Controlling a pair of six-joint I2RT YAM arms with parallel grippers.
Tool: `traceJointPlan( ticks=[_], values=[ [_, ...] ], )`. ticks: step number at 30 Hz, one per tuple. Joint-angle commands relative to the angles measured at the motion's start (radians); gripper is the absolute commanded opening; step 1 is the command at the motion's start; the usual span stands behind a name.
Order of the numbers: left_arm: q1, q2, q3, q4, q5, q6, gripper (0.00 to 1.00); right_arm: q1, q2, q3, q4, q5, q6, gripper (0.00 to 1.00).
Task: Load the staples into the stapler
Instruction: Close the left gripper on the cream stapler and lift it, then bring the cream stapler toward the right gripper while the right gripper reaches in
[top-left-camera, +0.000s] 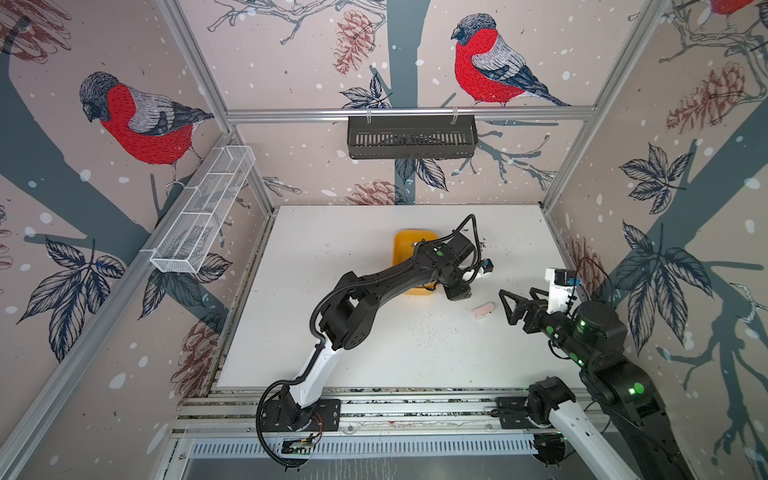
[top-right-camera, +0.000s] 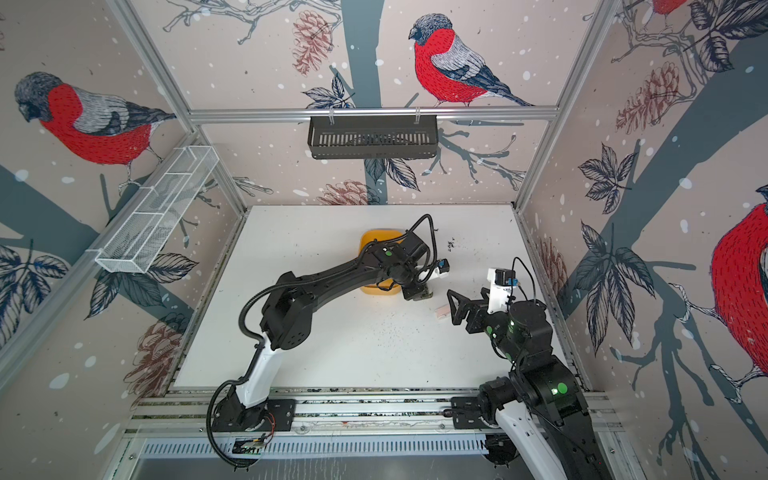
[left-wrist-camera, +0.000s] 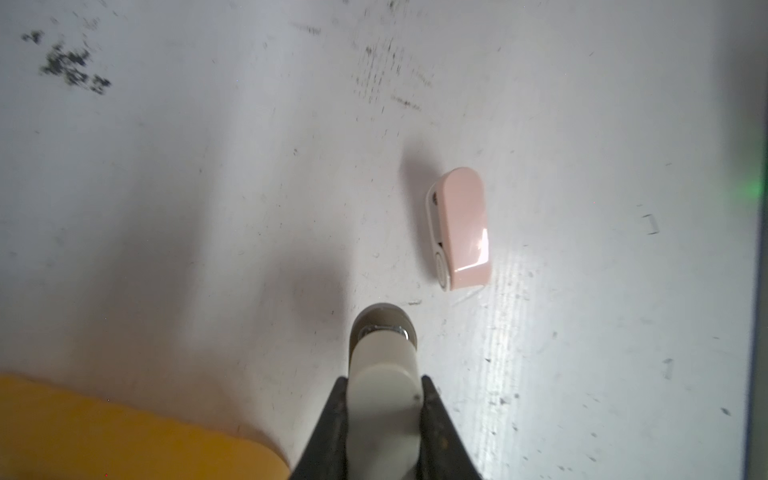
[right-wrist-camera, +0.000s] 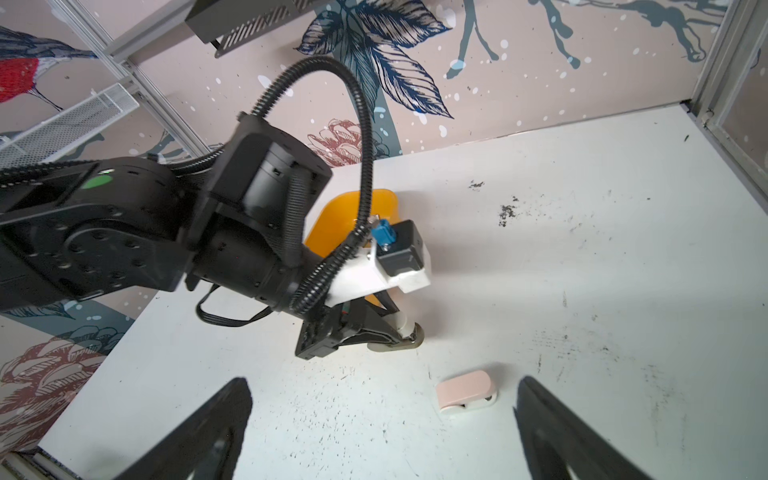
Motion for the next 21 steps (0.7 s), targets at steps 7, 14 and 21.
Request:
traceJointPlan(
  ticks=[7,14,21],
  values=[
    [0.094,-0.373,-0.382,0.287,0.178,-0.296,0.14,0.001,0.11,-0.028,0.203,-0.074,0.154,0.99],
    [0.16,-0.634,-0.614,0.393,0.211,-0.28,0.13,0.043,0.263,-0.089,0.416,-0.213,0.335,0.99],
    [0.16,-0.717,-0.703,0.433,0.241,-0.218,0.12,0.23,0.426,-0.046,0.466,-0.104,0.348,1.0]
  ],
)
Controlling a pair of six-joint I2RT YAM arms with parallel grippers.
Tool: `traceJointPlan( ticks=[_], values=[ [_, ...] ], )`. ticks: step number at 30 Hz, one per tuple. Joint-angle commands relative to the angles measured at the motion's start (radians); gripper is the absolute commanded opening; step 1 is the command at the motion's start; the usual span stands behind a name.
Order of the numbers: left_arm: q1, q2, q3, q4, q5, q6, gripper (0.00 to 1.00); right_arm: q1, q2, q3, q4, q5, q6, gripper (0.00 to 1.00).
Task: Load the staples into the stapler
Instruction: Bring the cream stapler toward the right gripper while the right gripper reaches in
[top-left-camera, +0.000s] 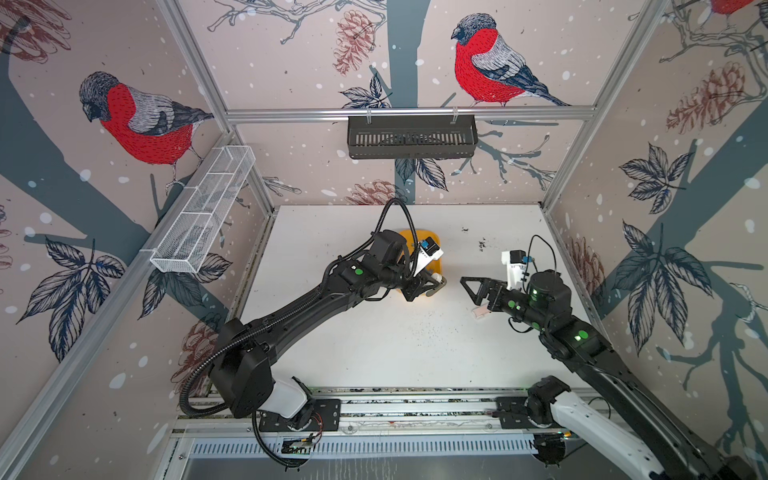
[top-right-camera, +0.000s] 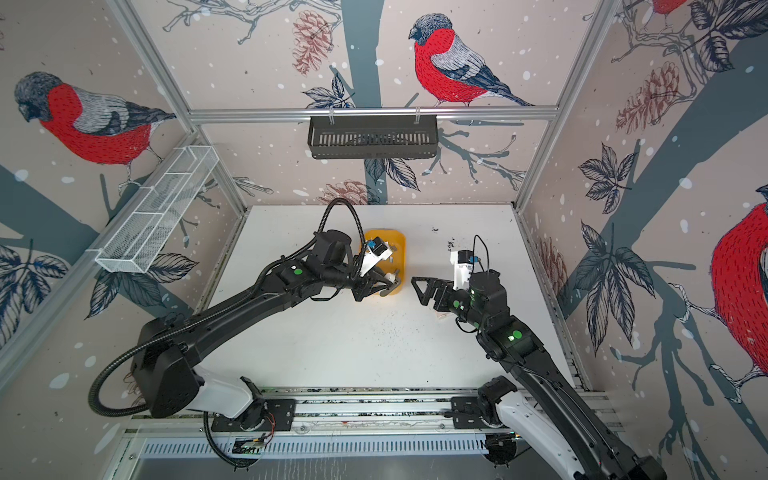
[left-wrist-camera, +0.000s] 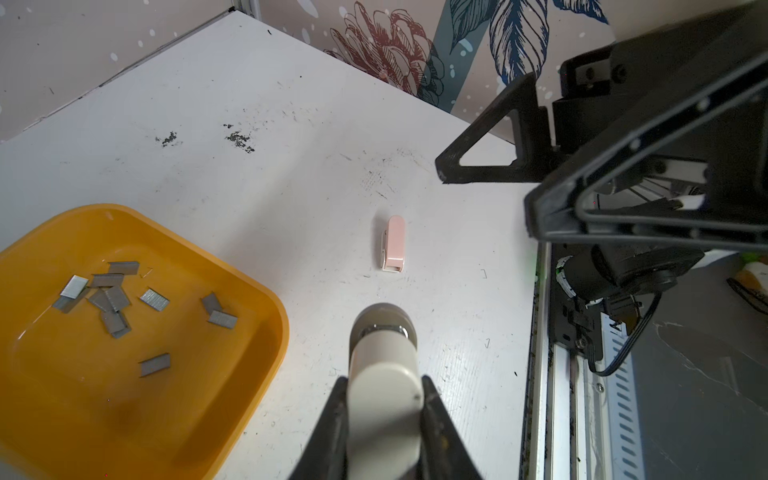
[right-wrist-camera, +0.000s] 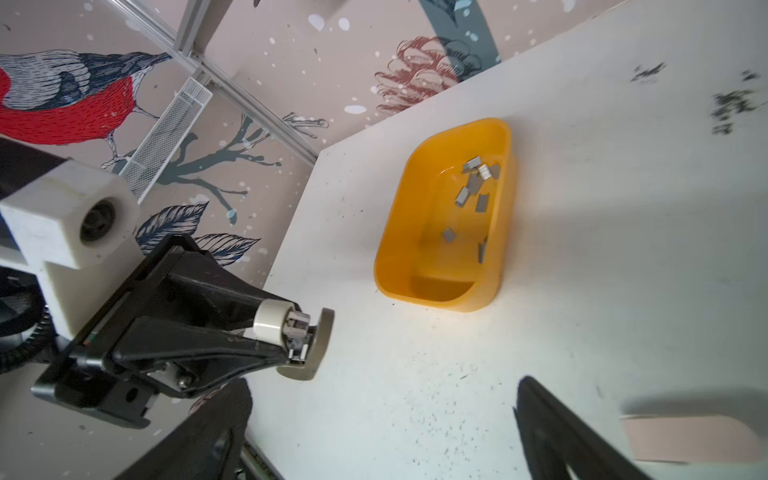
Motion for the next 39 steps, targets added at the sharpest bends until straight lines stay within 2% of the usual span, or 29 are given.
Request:
traceJointPlan(
  ticks=[1,4,9,13,16,21,27,33,39],
  values=[
    [0.002,-0.014,-0.002,0.058,0.029,0.028,0.12,0.046,0.056,0.029,0.072,0.039,0.029,1.0],
    [0.003,-0.008,0.026,0.039,0.018,0.008,0.12,0.07,0.075,0.013,0.107,0.09,0.056,1.0],
    [0.001,-0.013,0.018,0.067,0.039,-0.034,0.12,0.083,0.1,0.0,0.139,0.09,0.067,0.99],
    [0.001,-0.018,0.014,0.071,0.027,-0.022,0.12,0.084,0.082,-0.01,0.133,0.168,0.095,0.99],
    [0.001,-0.008,0.035,0.035,0.042,-0.011,0.12,0.083,0.079,-0.04,0.189,0.159,0.109,0.99],
    [0.001,-0.005,0.029,0.043,0.04,-0.015,0.12,0.085,0.121,-0.026,0.186,0.108,0.094,0.99],
    [0.001,-0.006,0.03,0.047,0.052,-0.016,0.12,0.085,0.133,-0.047,0.193,0.107,0.105,0.99],
    [0.001,-0.011,0.025,0.058,0.075,-0.025,0.11,0.087,0.141,-0.052,0.104,0.195,0.113,0.99],
    [0.001,-0.012,0.02,0.072,0.092,-0.036,0.1,0.098,0.124,-0.102,0.119,0.192,0.129,0.99]
  ],
)
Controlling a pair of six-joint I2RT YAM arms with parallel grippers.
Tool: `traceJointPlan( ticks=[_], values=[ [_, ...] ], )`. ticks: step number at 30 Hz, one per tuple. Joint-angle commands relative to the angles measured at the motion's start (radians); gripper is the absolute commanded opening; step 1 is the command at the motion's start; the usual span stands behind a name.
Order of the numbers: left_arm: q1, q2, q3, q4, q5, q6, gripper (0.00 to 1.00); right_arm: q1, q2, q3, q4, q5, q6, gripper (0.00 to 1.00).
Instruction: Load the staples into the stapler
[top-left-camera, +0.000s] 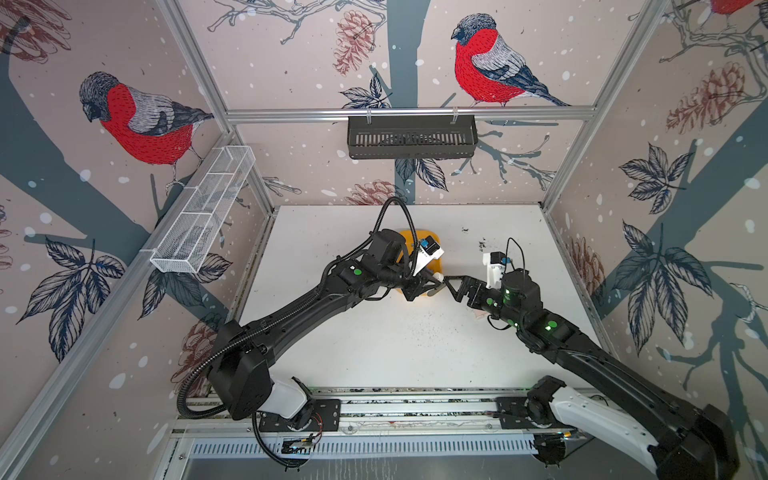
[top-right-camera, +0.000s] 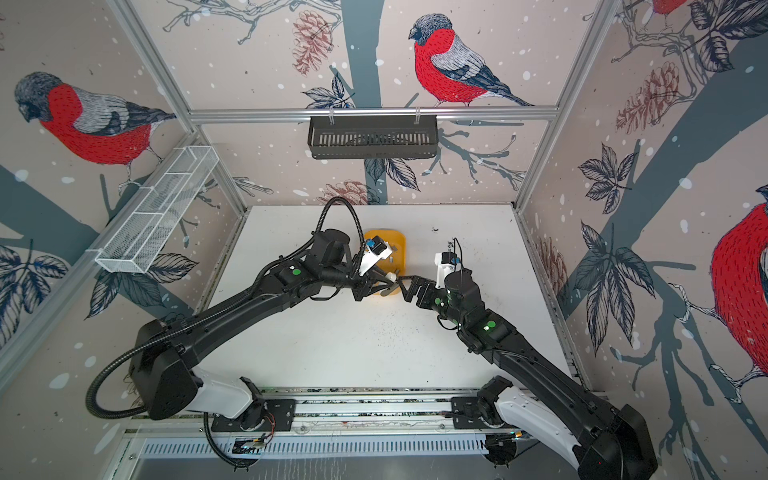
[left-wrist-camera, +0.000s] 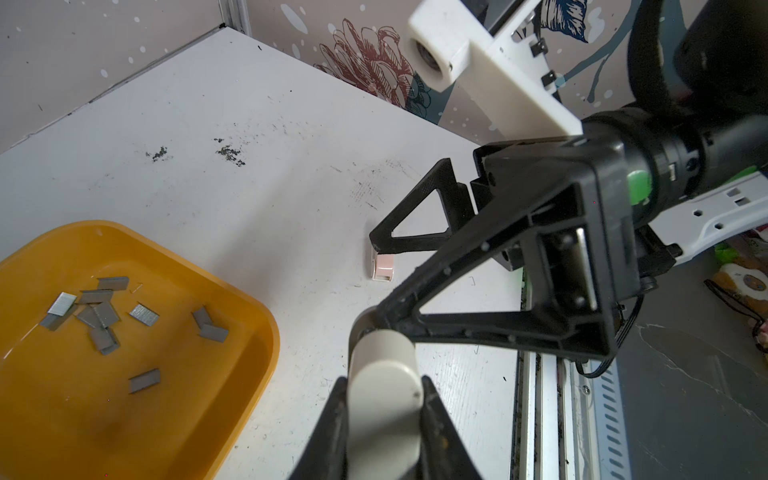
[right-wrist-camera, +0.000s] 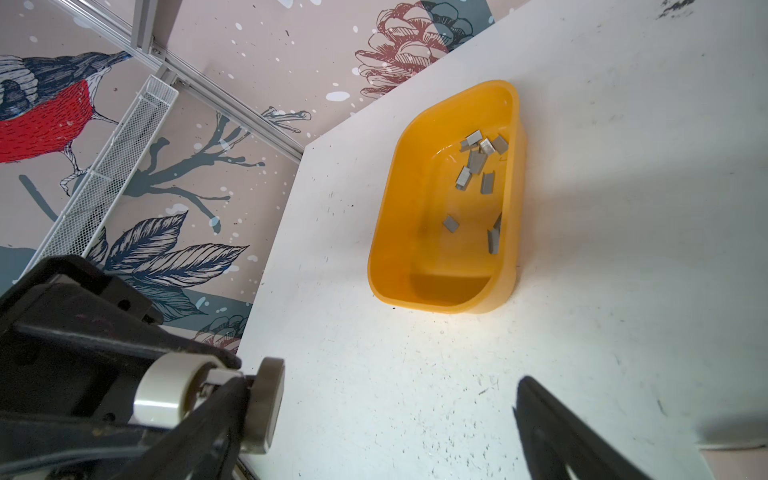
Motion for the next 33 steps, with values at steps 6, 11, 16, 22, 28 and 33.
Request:
traceJointPlan(
  ticks=[6,11,16,22,28,33],
  values=[
    [0.0,-0.007,0.002,0.073,0.057,-0.014,0.09,0.013,0.001,-0.031,-0.054,0.058,0.007,0.99],
    [0.0,-0.007,0.0,0.075,0.052,-0.015,0.09,0.025,0.014,-0.032,-0.056,0.064,0.008,1.0],
    [0.001,-0.014,-0.001,0.078,0.05,-0.014,0.07,0.03,0.016,-0.037,-0.073,0.102,0.023,1.0],
    [0.0,-0.014,-0.003,0.079,0.06,-0.012,0.03,0.036,0.021,-0.042,-0.073,0.109,0.026,1.0],
    [0.0,-0.017,-0.004,0.082,0.062,-0.012,0.02,0.04,0.036,-0.043,-0.074,0.11,0.022,1.0],
    [0.001,-0.017,-0.004,0.081,0.06,-0.011,0.02,0.044,0.041,-0.042,-0.073,0.116,0.021,1.0]
  ],
)
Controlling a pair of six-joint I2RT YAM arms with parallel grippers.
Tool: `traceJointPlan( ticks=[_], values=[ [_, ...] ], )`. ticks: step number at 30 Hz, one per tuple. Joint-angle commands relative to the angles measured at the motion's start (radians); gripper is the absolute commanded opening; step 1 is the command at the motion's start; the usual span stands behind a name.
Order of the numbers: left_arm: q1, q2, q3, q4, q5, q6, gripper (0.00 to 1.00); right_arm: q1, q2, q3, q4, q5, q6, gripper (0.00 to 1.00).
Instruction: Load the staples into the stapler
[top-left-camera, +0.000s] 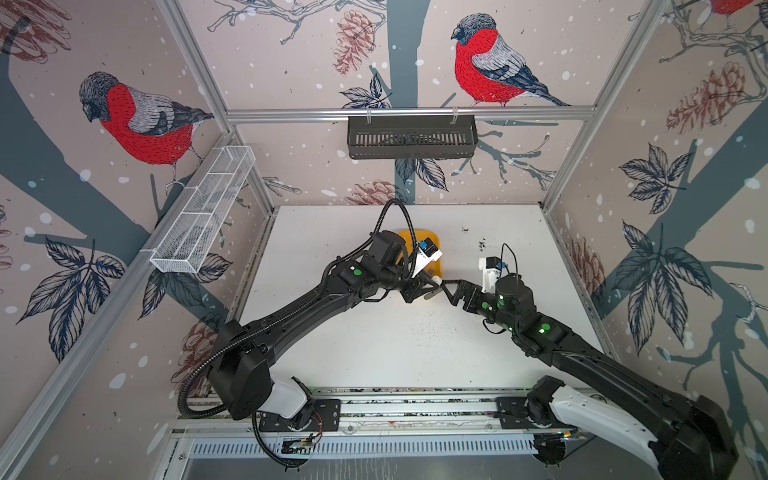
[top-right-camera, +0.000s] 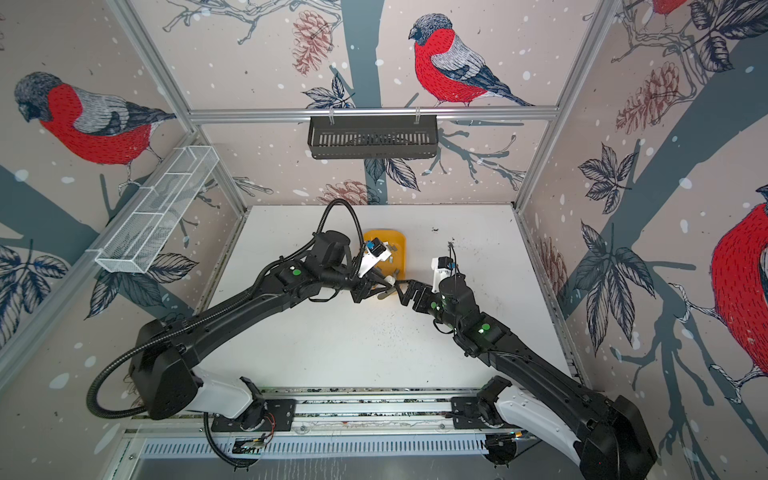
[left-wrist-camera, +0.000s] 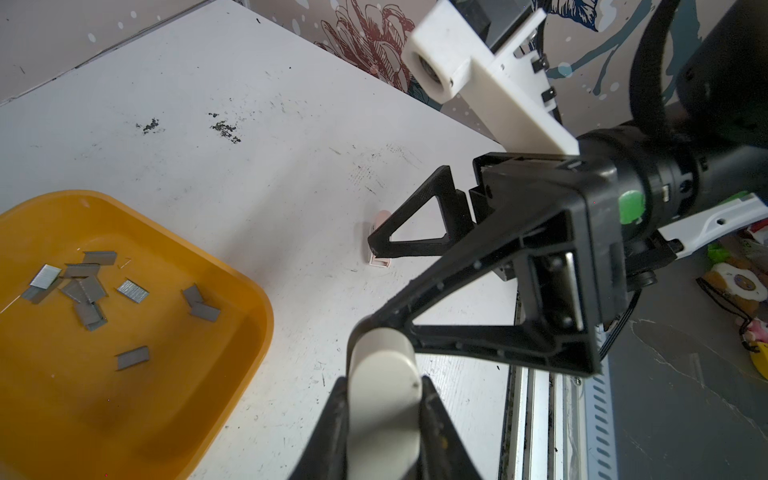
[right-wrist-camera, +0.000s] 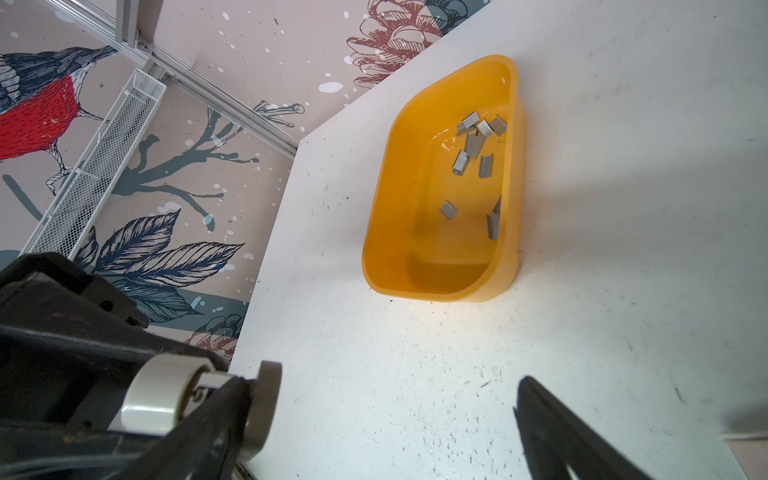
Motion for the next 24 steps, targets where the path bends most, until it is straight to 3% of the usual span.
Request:
traceJointPlan(
  ticks=[1,24],
  values=[
    [0.0,-0.017,0.004,0.105,0.062,0.008,0.01,0.0,0.008,-0.008,-0.12,0.073,-0.009,1.0],
    [0.001,-0.017,-0.001,0.108,0.063,0.014,0.0,0.001,-0.013,-0.009,-0.143,0.115,-0.006,1.0]
  ],
)
